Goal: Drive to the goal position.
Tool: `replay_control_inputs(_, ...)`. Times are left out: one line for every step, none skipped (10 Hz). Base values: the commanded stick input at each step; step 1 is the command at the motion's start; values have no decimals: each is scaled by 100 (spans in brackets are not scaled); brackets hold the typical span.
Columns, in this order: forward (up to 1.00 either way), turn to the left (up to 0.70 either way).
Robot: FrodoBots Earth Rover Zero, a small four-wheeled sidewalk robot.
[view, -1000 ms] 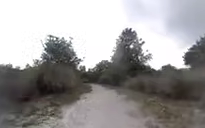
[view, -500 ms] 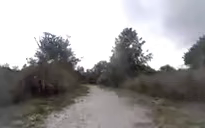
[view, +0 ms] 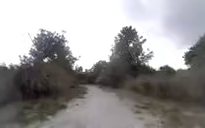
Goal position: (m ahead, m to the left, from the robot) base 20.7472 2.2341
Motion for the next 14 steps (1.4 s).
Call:
replay_control_inputs(85, 0)
replay_control_inputs(85, 0)
replay_control_inputs(85, 14)
replay_control_inputs(85, 34)
replay_control_inputs(85, 34)
replay_control_inputs(85, 33)
replay_control_inputs(85, 0)
replay_control_inputs(85, 0)
replay_control_inputs(85, 0)
replay_control_inputs(85, 0)
replay_control_inputs(85, 0)
replay_control_inputs(85, 0)
replay_control_inputs(85, 0)
replay_control_inputs(85, 0)
